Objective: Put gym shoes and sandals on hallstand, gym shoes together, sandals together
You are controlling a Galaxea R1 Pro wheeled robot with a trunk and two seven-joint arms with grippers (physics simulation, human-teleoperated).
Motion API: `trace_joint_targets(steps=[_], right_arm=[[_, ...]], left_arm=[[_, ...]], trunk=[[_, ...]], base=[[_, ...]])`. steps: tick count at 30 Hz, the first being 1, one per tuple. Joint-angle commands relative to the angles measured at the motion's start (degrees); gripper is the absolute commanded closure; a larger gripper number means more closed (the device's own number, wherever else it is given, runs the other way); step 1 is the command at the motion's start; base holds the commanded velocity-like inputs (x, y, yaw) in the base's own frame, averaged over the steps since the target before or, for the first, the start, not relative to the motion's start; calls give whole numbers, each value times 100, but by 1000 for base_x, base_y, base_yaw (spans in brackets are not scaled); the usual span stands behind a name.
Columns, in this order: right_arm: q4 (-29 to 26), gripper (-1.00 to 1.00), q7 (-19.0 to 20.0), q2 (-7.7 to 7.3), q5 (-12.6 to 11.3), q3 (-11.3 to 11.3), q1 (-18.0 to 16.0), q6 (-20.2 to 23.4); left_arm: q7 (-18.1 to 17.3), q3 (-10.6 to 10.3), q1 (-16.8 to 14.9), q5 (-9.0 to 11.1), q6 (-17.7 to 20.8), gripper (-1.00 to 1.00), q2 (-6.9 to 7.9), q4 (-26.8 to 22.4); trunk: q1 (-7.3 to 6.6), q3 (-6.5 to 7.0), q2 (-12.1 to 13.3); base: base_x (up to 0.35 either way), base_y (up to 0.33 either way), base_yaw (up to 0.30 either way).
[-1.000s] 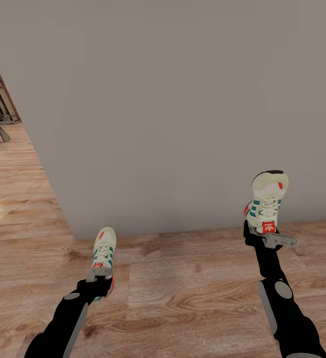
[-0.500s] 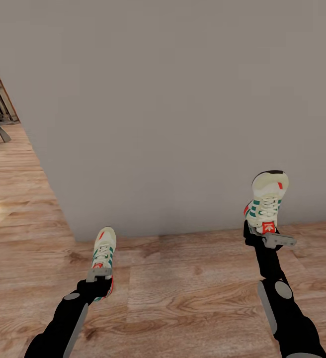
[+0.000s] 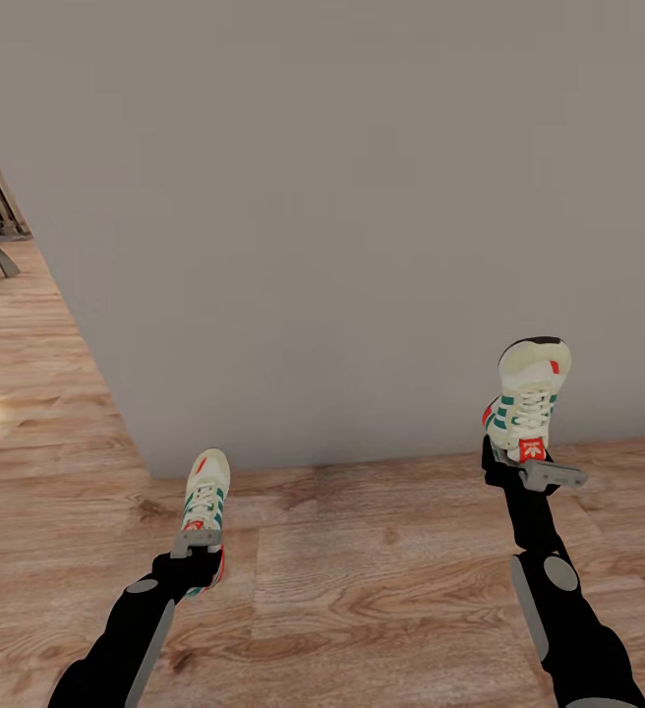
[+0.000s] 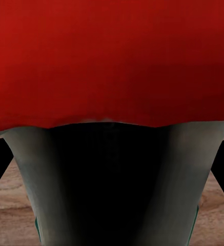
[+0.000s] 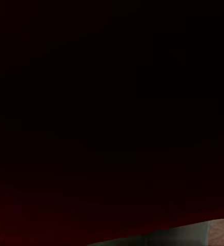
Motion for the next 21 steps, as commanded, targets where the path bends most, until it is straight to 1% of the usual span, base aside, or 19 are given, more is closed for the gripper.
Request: trace_joint_targets(steps=[1,13,21], right_arm=[[0,100,-1,0,-3,0,0,1],[0,100,-1,0,-4,0,0,2],[0,100,-1,0,1,0,0,2]], left_arm=[[-4,0,0,-1,0,100,0,-1],[-2,0,0,-4,0,100,0,1],[-3,0,0,-1,0,100,0,0]], trunk=[[-23,9,42],[-286,123,523],[-462,255,844]], base=[[0,0,0],[0,0,0],[0,0,0]])
